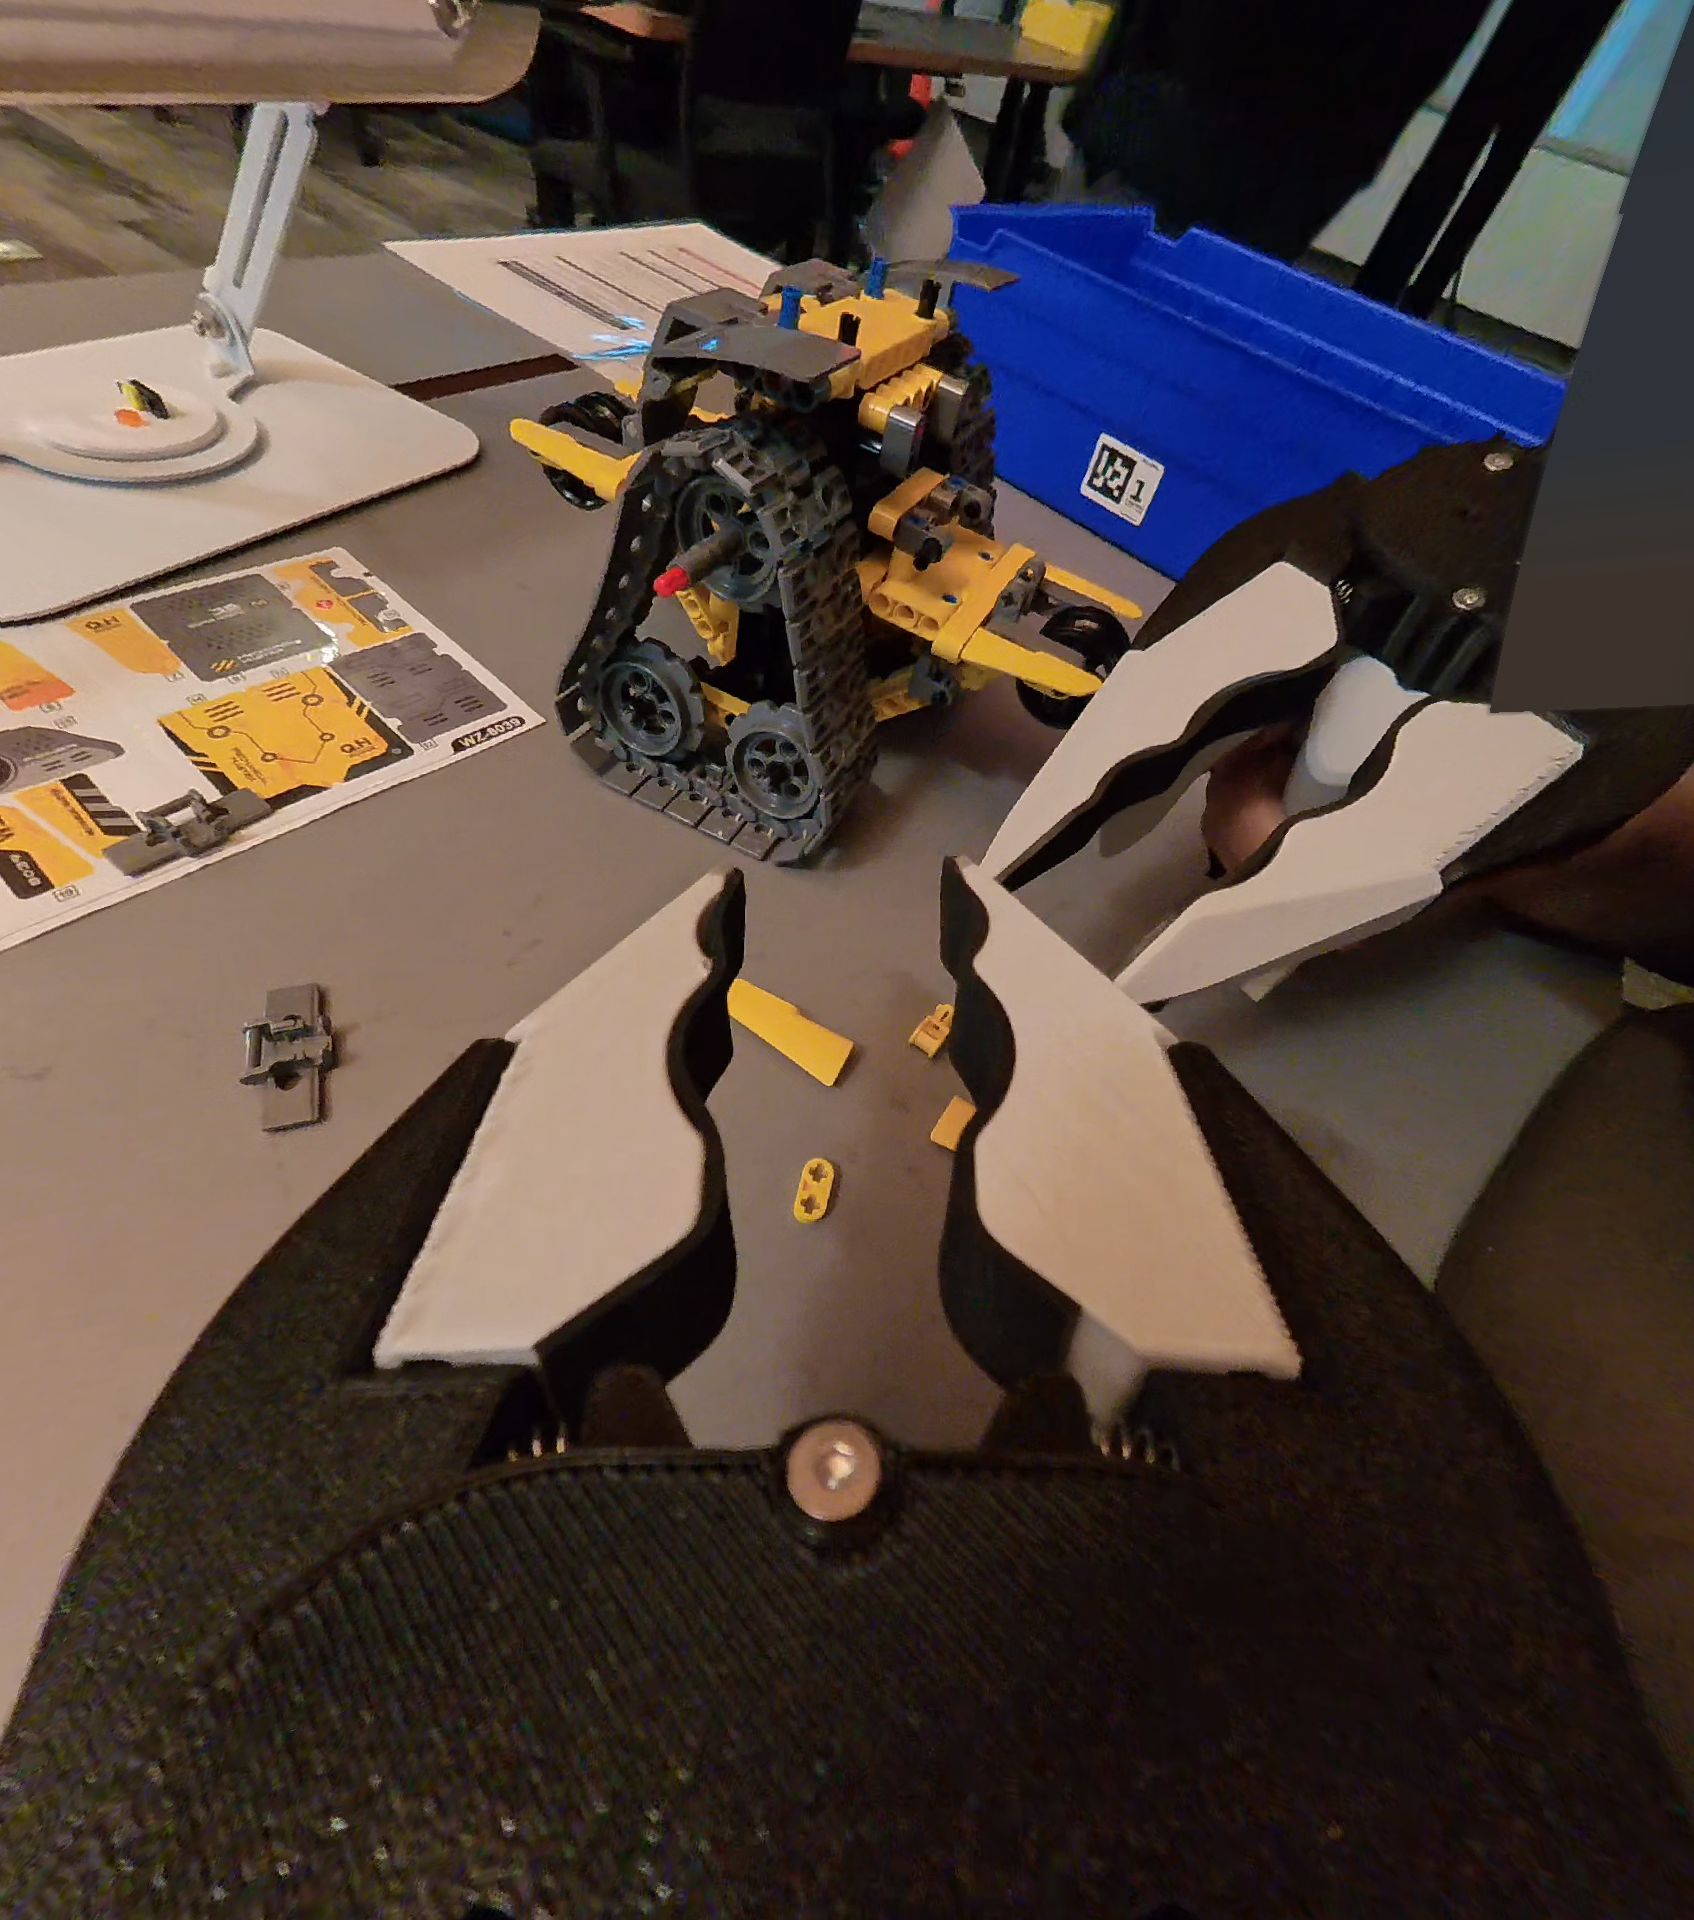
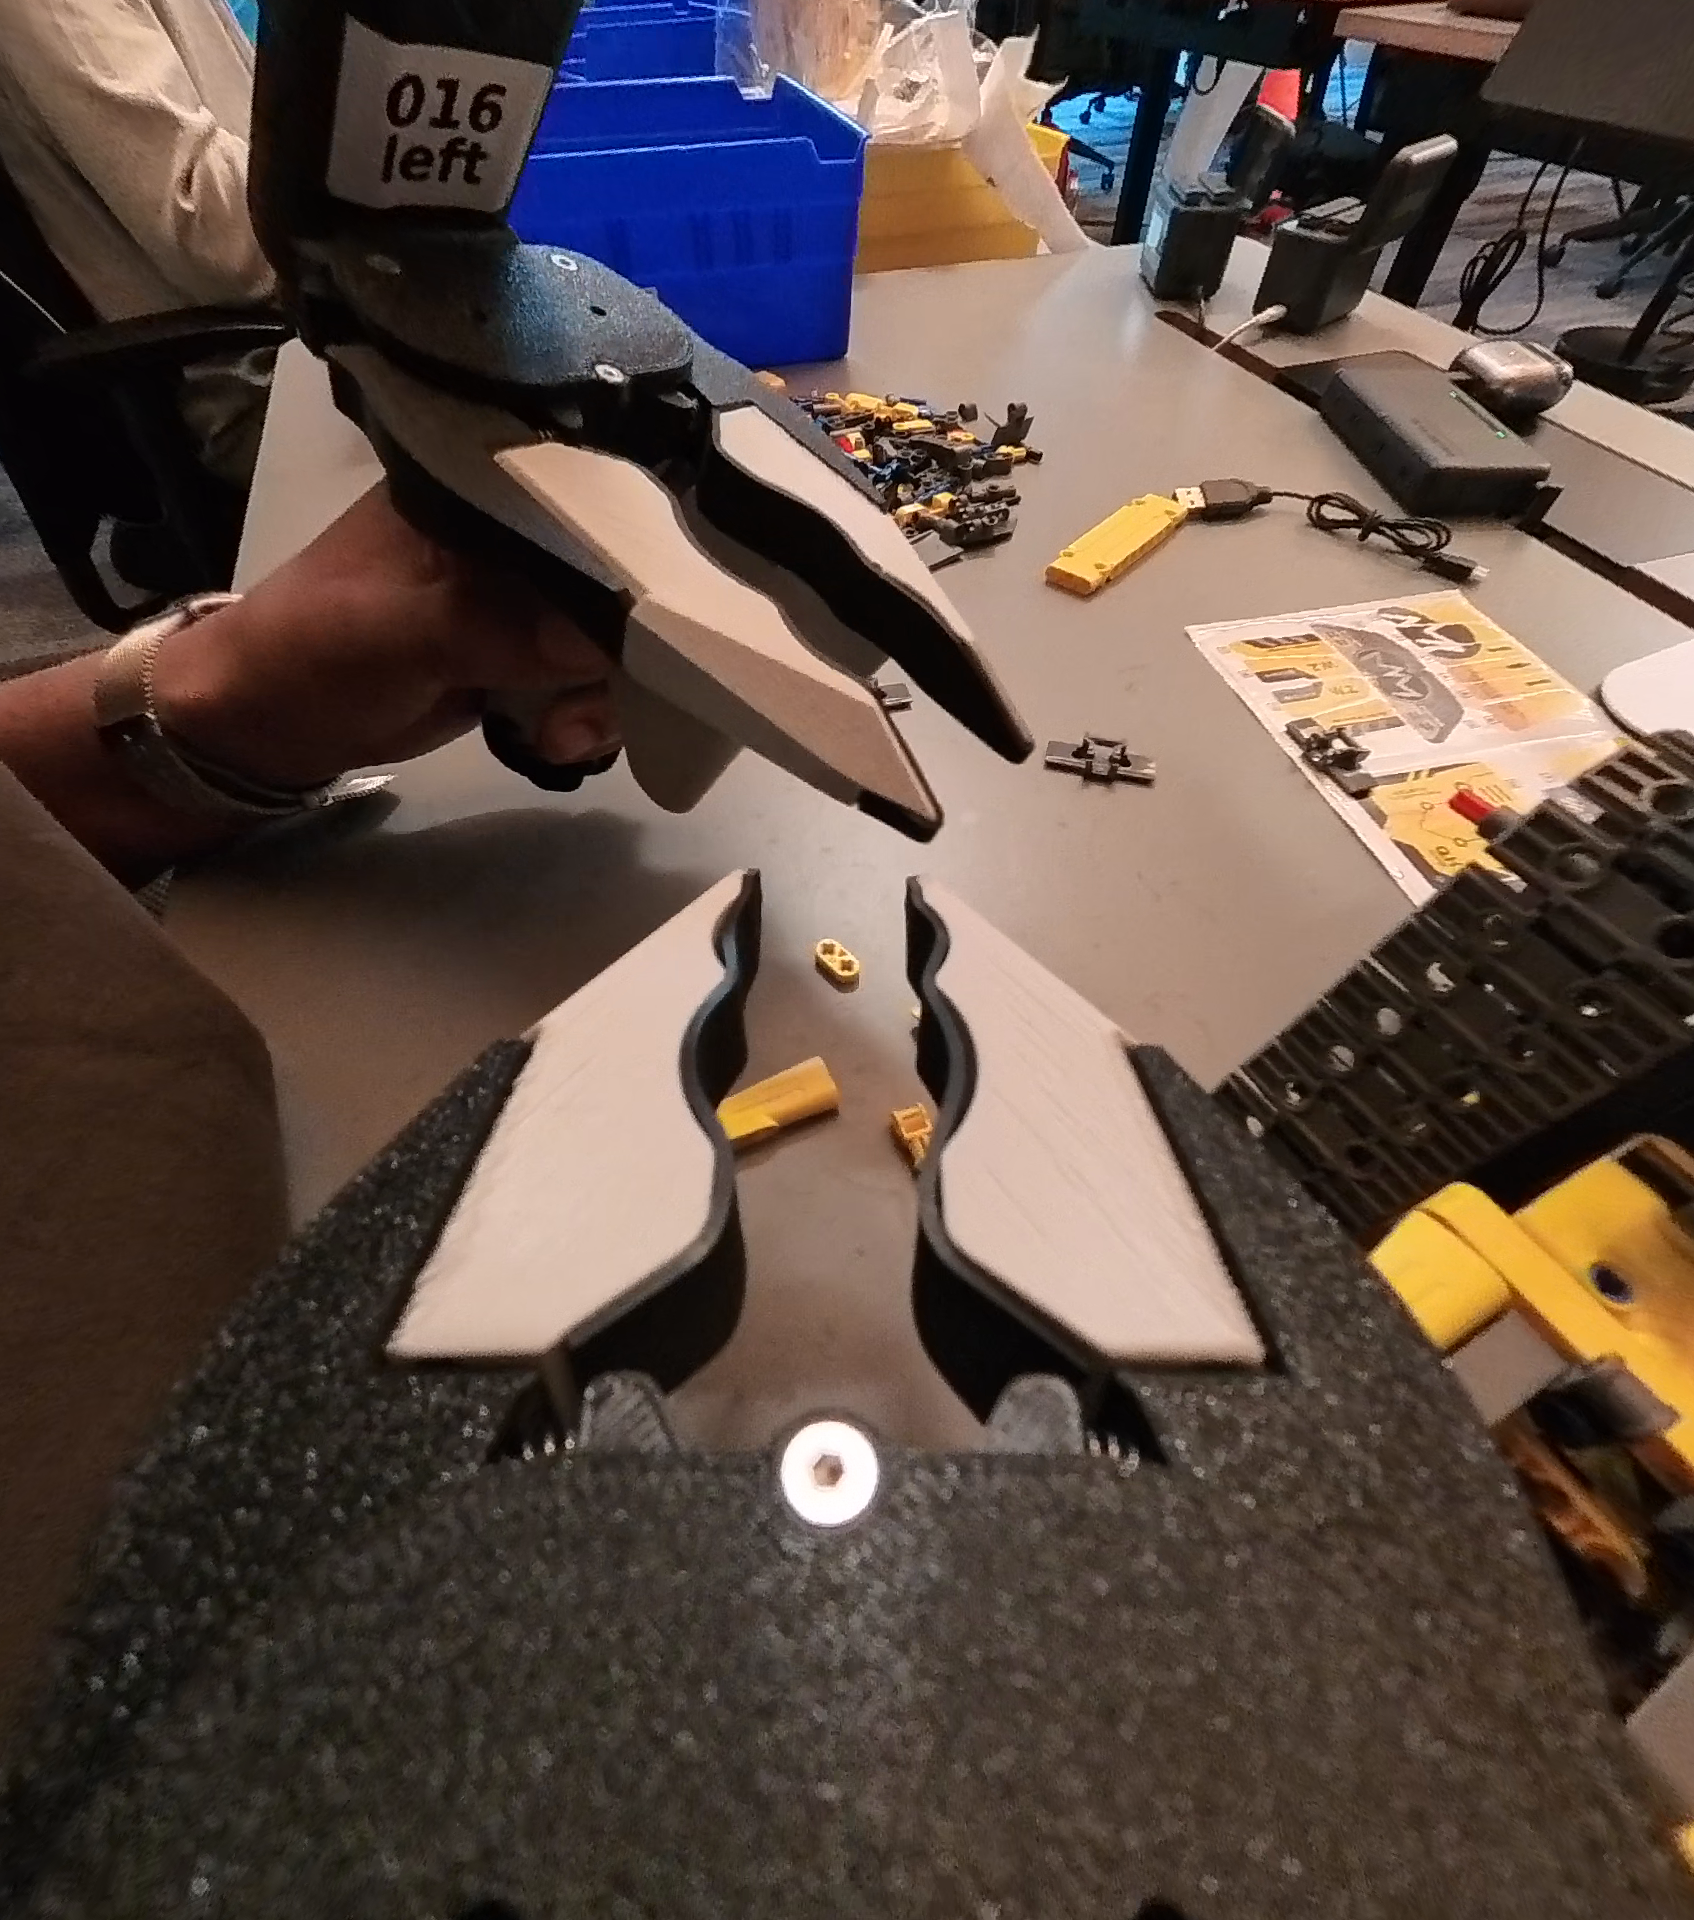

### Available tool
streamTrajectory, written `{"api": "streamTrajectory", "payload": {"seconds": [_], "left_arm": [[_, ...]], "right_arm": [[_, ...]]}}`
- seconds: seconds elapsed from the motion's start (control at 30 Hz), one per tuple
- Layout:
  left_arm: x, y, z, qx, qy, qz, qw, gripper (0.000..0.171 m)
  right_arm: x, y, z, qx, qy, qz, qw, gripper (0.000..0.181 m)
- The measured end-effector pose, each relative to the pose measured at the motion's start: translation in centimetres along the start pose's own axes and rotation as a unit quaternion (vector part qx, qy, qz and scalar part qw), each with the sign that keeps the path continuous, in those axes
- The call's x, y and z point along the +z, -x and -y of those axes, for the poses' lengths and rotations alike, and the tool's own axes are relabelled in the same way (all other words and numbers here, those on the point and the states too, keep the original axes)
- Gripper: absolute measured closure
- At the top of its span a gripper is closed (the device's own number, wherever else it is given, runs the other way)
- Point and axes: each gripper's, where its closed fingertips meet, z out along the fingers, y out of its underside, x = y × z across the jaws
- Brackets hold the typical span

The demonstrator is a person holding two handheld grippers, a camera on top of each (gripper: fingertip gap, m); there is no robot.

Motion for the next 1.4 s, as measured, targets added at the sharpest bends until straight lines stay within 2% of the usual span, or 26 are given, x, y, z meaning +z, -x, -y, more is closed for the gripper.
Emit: {"api": "streamTrajectory", "payload": {"seconds": [0.5,1.4], "left_arm": [[0.4,0.3,-0.5,0.034,0.018,0.030,0.999,0.134],[0.3,1.1,-0.8,0.028,0.024,0.051,0.998,0.131]], "right_arm": [[-0.4,0.0,0.7,-0.003,-0.012,-0.003,1.000,0.154],[-0.6,0.0,1.0,-0.008,-0.015,-0.008,1.000,0.154]]}}
